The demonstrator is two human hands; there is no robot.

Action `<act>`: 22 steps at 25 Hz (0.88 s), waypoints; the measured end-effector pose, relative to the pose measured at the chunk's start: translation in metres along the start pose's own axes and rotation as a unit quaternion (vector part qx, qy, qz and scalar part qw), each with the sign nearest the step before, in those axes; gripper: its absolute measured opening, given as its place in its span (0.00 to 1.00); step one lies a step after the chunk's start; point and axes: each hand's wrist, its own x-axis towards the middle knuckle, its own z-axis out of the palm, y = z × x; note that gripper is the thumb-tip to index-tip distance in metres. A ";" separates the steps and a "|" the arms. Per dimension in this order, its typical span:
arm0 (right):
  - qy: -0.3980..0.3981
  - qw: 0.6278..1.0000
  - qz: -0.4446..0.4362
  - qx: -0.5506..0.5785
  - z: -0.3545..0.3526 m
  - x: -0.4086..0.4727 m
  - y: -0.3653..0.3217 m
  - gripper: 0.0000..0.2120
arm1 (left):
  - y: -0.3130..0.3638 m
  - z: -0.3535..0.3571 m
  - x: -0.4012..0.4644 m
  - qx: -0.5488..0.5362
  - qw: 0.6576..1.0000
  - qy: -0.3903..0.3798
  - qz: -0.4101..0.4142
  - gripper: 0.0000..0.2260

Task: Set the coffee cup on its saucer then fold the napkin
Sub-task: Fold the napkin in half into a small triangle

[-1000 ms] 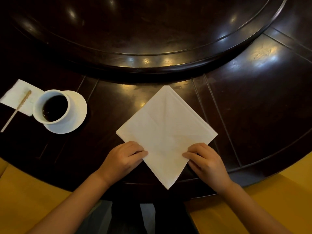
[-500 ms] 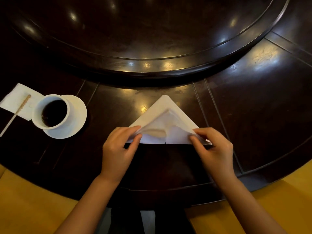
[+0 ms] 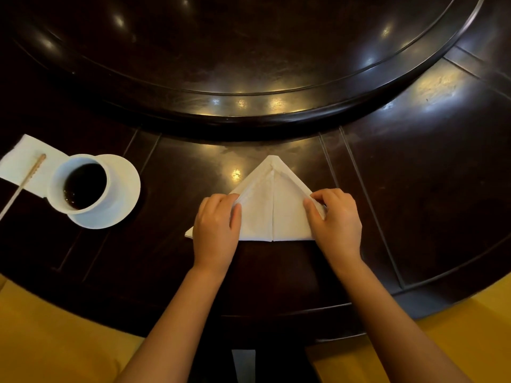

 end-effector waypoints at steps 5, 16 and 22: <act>0.025 0.999 -0.027 -0.034 0.006 0.004 0.005 0.05 | 0.006 -0.002 0.003 0.062 0.998 0.017 0.021 0.16; 0.004 0.981 -0.074 -0.178 0.023 -0.012 -0.018 0.23 | 0.015 0.034 0.034 0.260 0.909 -0.203 0.253 0.25; -0.094 0.969 0.002 -0.227 0.030 -0.043 0.004 0.28 | 0.015 0.034 0.038 0.237 0.916 -0.213 0.242 0.25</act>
